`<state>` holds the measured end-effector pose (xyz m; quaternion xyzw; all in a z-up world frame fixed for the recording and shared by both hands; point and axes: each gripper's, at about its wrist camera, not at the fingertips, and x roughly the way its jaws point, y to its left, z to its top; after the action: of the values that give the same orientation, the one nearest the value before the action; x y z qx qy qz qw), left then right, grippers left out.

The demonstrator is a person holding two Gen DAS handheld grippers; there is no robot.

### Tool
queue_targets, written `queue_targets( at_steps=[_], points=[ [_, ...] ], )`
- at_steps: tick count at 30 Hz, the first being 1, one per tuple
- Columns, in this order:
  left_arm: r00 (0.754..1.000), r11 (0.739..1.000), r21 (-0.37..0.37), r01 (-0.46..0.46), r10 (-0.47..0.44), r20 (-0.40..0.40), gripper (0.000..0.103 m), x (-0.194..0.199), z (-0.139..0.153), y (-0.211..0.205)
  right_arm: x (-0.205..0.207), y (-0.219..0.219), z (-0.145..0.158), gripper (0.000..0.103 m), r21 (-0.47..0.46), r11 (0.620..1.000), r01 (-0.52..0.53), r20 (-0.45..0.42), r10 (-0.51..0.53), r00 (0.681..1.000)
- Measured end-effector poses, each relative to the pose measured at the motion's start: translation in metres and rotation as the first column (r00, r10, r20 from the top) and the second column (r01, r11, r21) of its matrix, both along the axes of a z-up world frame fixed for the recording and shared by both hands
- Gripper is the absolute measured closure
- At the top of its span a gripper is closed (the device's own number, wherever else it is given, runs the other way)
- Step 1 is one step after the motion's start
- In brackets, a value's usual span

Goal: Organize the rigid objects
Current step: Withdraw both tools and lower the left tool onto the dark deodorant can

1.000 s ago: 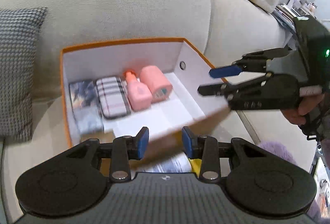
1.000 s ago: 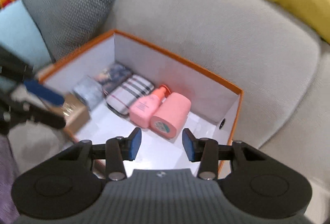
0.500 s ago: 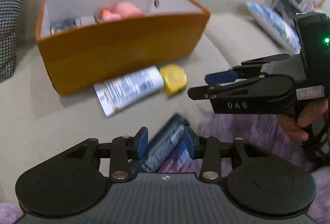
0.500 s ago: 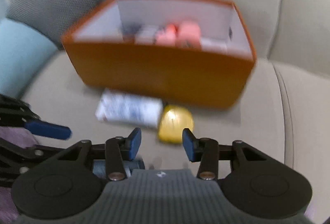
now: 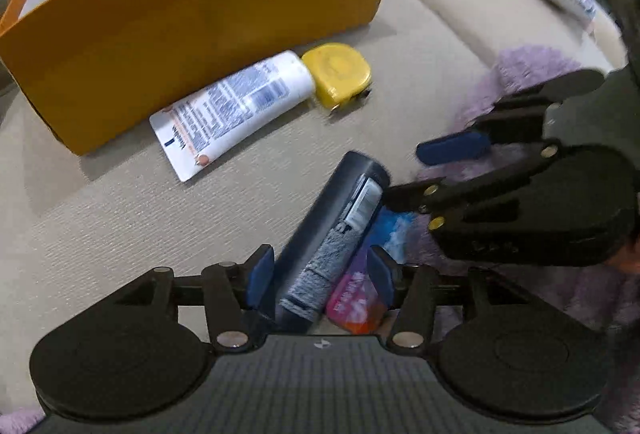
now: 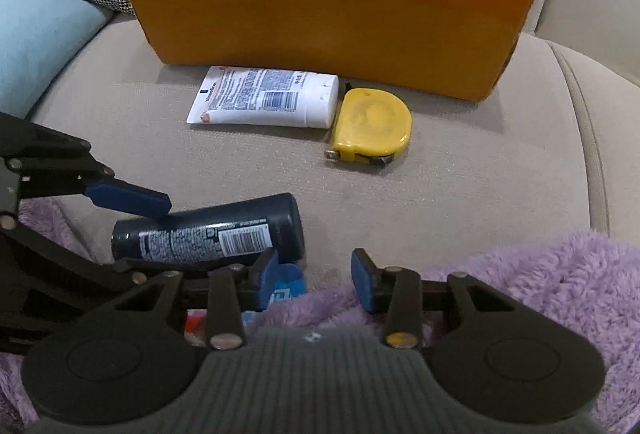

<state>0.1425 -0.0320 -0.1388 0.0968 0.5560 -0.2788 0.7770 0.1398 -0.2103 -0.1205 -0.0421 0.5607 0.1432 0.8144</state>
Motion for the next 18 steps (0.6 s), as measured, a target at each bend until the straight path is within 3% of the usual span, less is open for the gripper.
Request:
queue_targets(
  at_steps=[3, 9, 18],
  points=[
    [1.000, 0.999, 0.032, -0.002, 0.002, -0.002, 0.045, 0.002, -0.009, -0.001, 0.004, 0.002, -0.003, 0.060, 0.001, 1.000, 0.000, -0.003, 0.000, 1.000],
    [0.999, 0.999, -0.023, -0.033, 0.032, -0.028, 0.054, 0.006, -0.013, 0.003, 0.010, 0.008, -0.005, 0.061, -0.001, 1.000, -0.007, 0.001, 0.007, 1.000],
    [0.979, 0.975, -0.088, -0.202, 0.198, -0.058, 0.058, 0.008, -0.006, 0.035, 0.017, 0.014, -0.001, 0.062, 0.014, 1.000, -0.027, 0.034, 0.027, 0.999]
  ],
)
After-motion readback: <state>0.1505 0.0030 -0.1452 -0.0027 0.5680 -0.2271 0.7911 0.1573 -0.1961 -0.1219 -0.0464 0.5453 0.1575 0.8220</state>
